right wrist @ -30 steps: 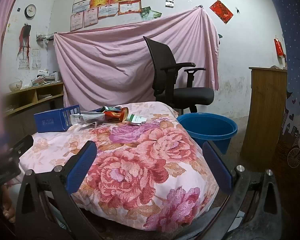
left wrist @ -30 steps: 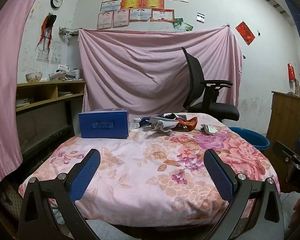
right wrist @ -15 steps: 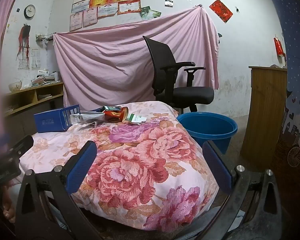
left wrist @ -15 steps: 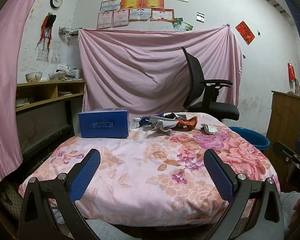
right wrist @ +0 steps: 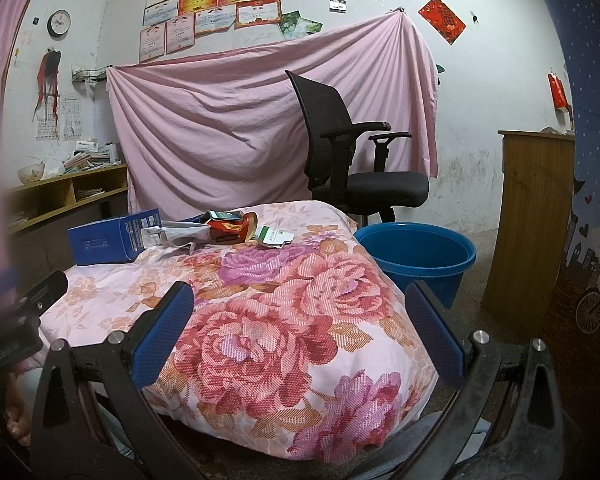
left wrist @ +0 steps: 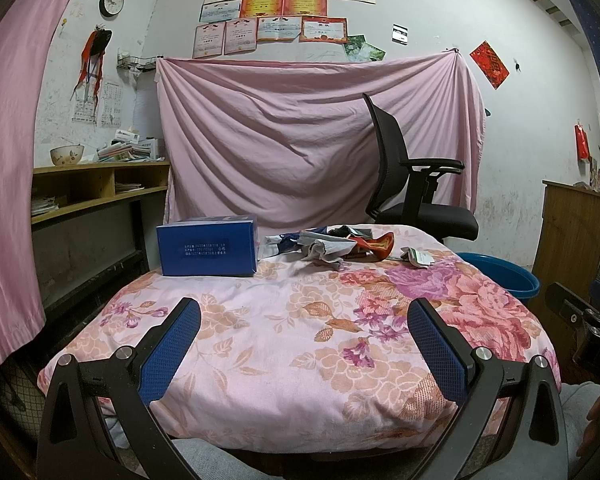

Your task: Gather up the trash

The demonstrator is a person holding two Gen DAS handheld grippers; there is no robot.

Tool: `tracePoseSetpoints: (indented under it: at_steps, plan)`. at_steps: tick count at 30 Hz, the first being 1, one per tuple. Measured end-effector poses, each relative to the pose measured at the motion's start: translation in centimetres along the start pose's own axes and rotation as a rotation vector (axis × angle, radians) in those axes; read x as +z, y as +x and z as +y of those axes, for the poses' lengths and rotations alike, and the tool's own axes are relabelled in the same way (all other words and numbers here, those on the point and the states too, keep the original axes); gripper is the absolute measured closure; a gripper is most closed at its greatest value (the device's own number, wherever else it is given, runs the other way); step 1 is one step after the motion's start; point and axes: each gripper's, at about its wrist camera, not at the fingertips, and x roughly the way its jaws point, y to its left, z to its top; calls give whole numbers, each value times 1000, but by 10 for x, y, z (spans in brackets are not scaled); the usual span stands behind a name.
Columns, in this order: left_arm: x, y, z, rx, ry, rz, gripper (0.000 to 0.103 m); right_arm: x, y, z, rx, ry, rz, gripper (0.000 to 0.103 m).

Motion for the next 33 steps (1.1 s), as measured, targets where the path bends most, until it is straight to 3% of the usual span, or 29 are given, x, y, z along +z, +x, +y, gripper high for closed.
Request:
tracePoseSetpoints:
  at_steps: [33]
  plan:
    - [0, 0, 0, 1, 1, 2, 2, -1, 1, 1, 0, 9, 8, 0]
